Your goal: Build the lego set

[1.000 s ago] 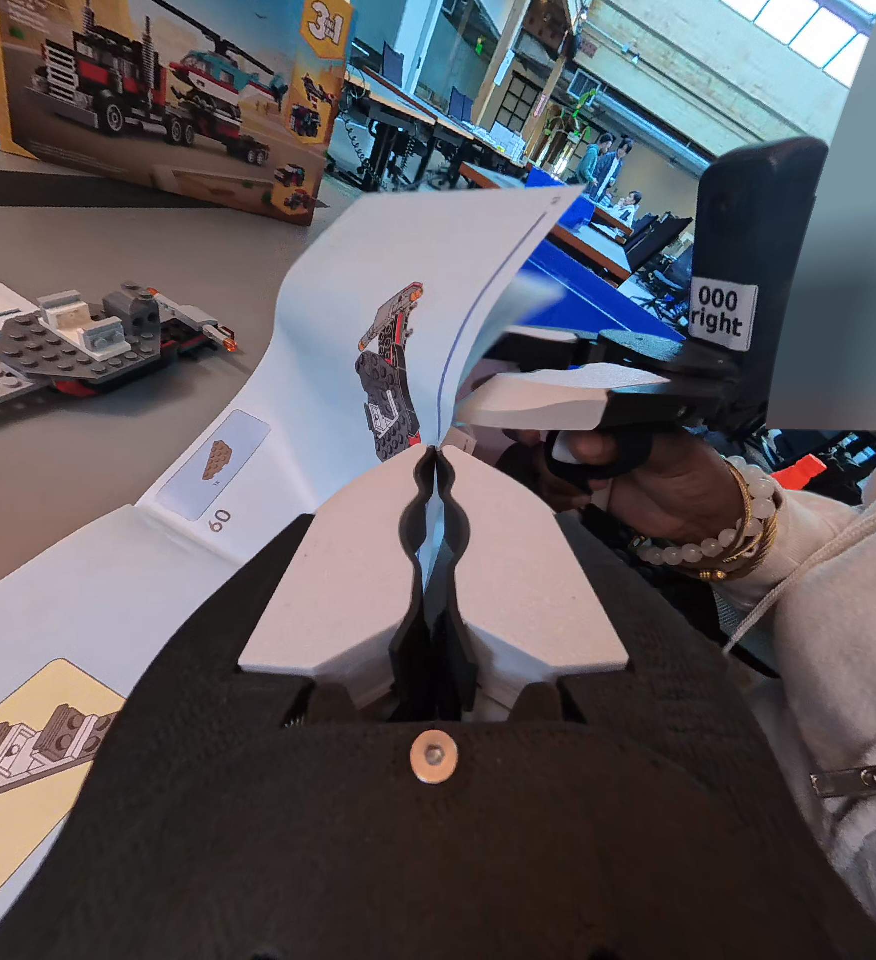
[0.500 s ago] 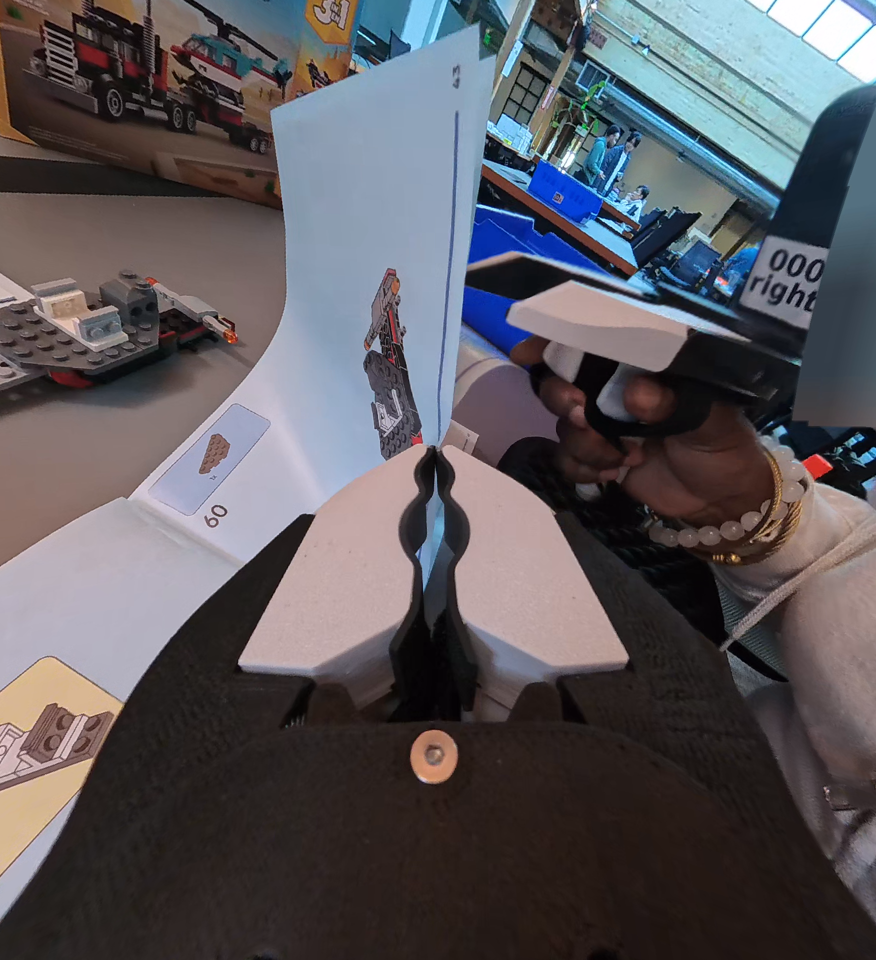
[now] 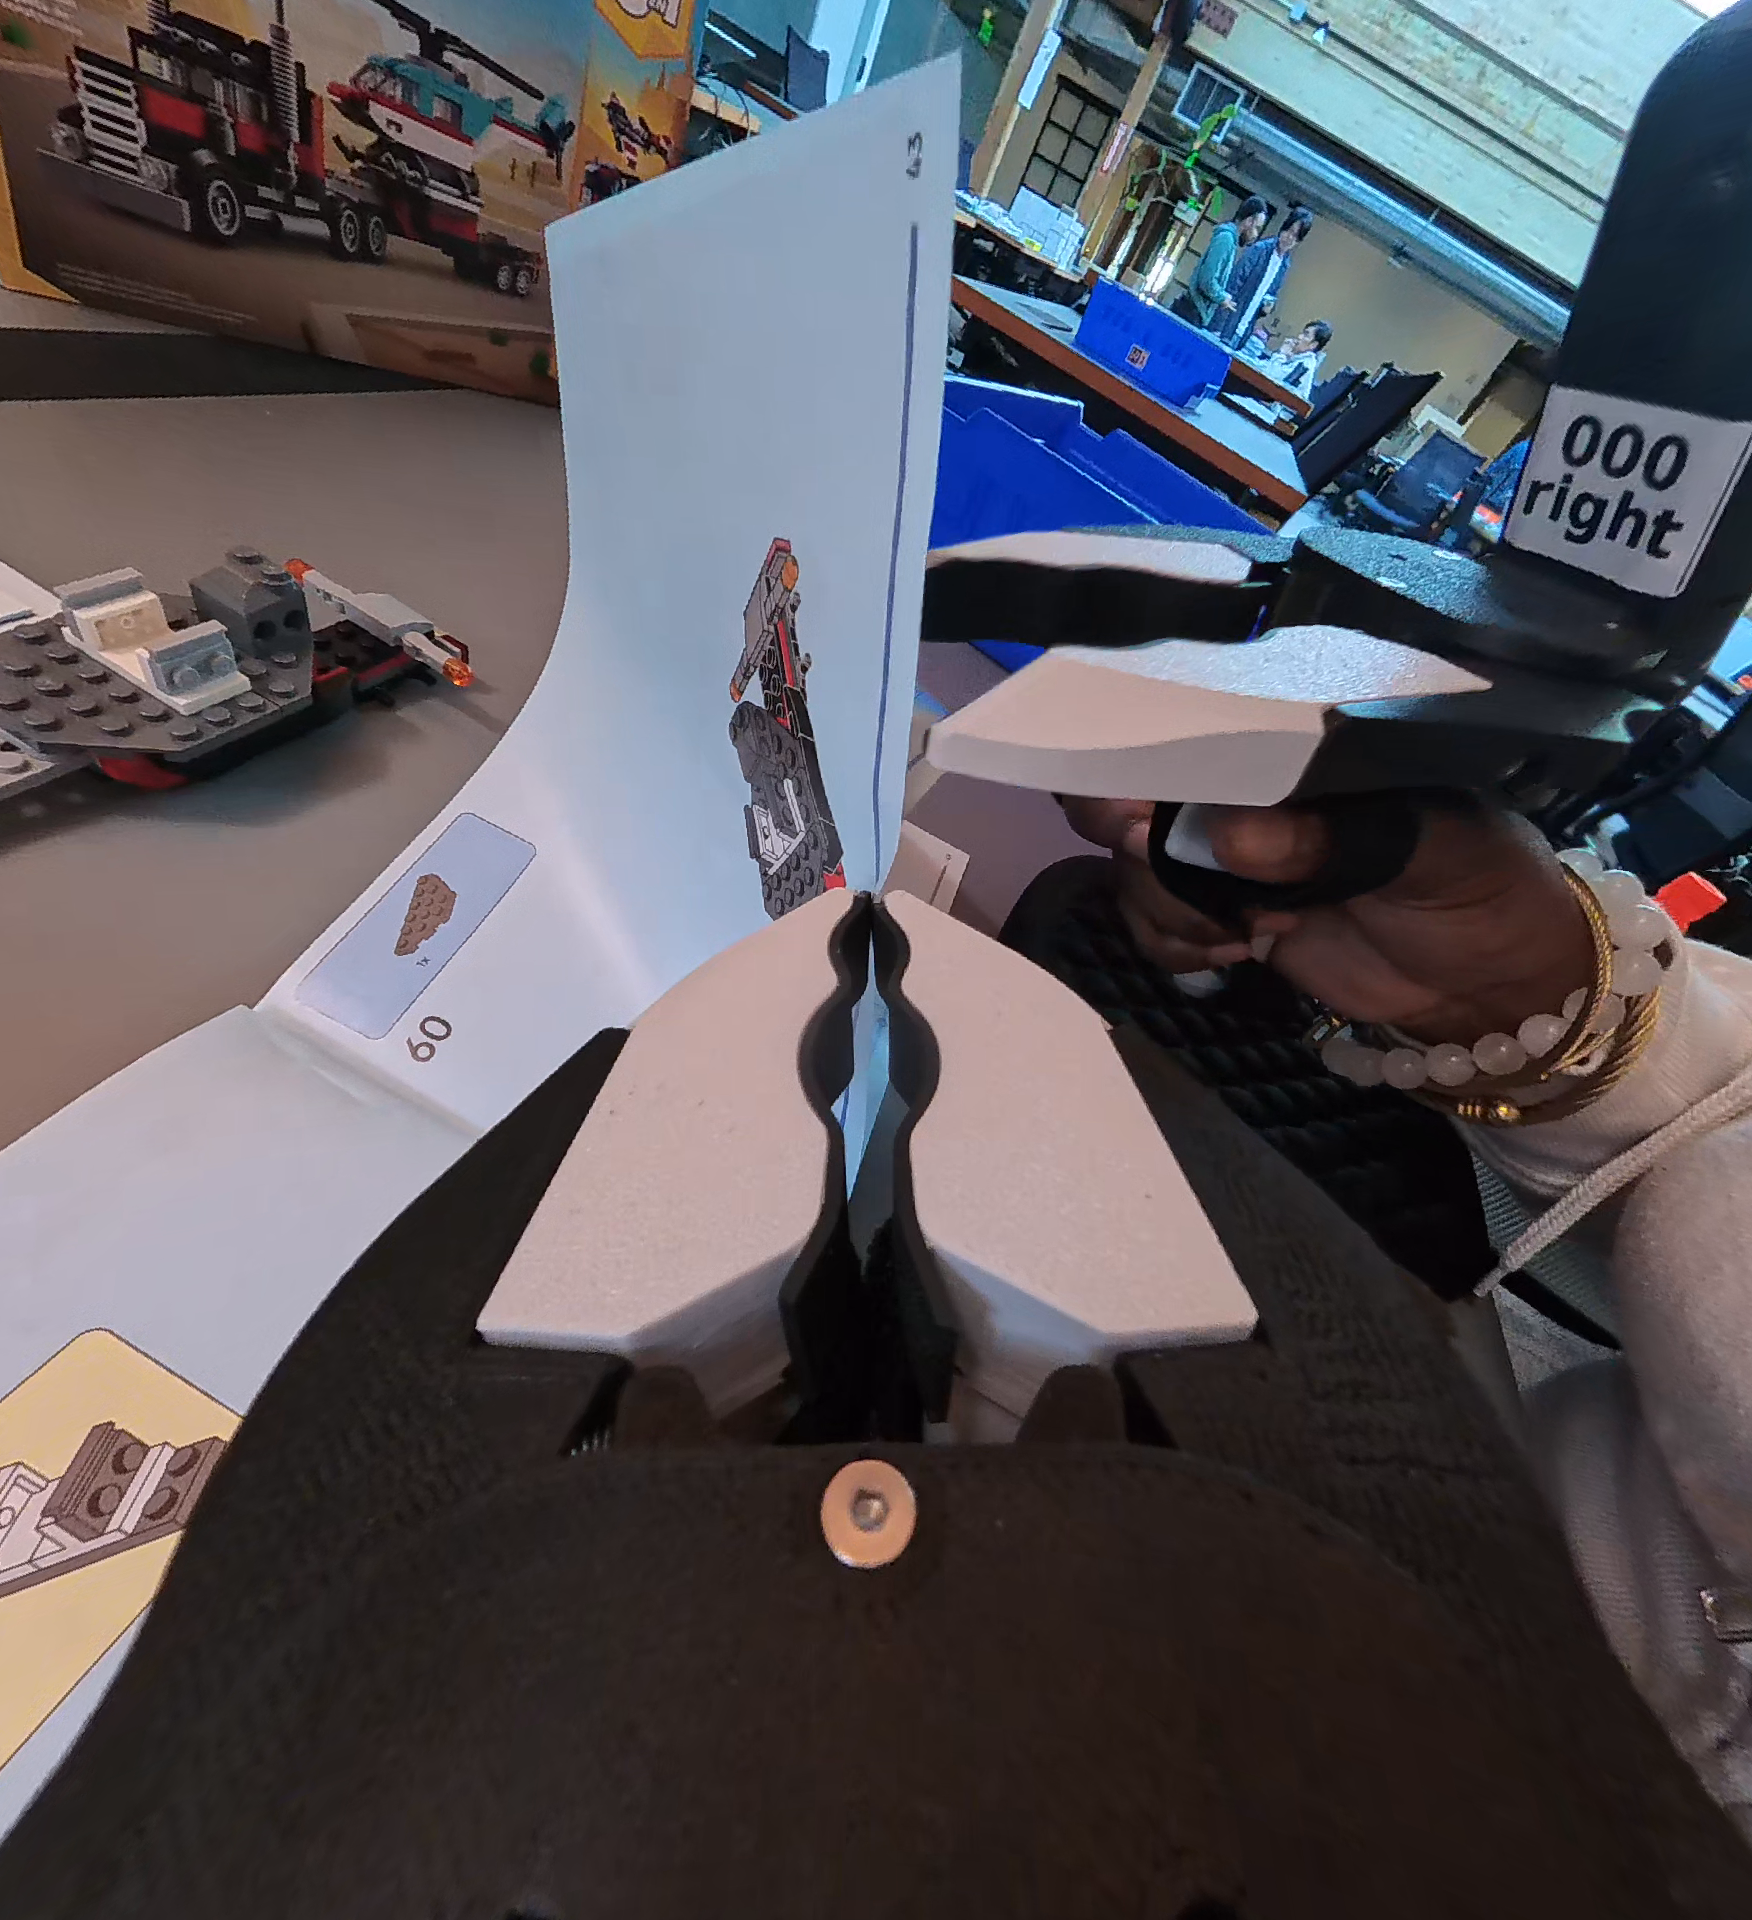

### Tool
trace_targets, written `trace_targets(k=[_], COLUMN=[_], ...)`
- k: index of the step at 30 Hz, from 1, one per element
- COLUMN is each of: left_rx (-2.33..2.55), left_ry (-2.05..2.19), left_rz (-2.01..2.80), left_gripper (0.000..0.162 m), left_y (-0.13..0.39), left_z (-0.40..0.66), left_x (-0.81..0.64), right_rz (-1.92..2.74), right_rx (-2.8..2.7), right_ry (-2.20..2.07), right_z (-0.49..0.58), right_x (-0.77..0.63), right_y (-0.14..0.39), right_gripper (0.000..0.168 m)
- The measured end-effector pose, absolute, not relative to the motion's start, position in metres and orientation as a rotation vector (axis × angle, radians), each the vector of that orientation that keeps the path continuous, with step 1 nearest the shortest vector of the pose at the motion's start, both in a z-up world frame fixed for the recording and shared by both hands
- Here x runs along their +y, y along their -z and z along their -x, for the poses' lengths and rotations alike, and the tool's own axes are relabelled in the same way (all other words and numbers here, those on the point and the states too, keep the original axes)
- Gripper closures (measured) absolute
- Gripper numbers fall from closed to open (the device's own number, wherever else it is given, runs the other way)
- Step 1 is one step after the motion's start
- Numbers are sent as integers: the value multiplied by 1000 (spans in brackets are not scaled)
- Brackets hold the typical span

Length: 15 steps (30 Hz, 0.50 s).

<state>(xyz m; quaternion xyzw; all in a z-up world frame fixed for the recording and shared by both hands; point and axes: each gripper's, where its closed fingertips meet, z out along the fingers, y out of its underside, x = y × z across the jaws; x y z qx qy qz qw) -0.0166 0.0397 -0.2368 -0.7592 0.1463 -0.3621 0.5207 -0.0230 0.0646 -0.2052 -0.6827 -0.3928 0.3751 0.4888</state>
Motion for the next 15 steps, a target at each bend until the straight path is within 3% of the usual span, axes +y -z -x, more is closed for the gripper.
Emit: trace_targets(k=[9, 15], left_rx=[360, 391], left_ry=[833, 799], left_rz=[1821, 1821], left_gripper=[161, 161], left_y=[237, 237], left_z=[18, 15], left_x=[40, 39], right_rz=[1707, 1710], right_rx=[-920, -928], right_ry=[-918, -919], right_z=[19, 15], right_x=[69, 65], right_y=[211, 214], right_gripper=[132, 160])
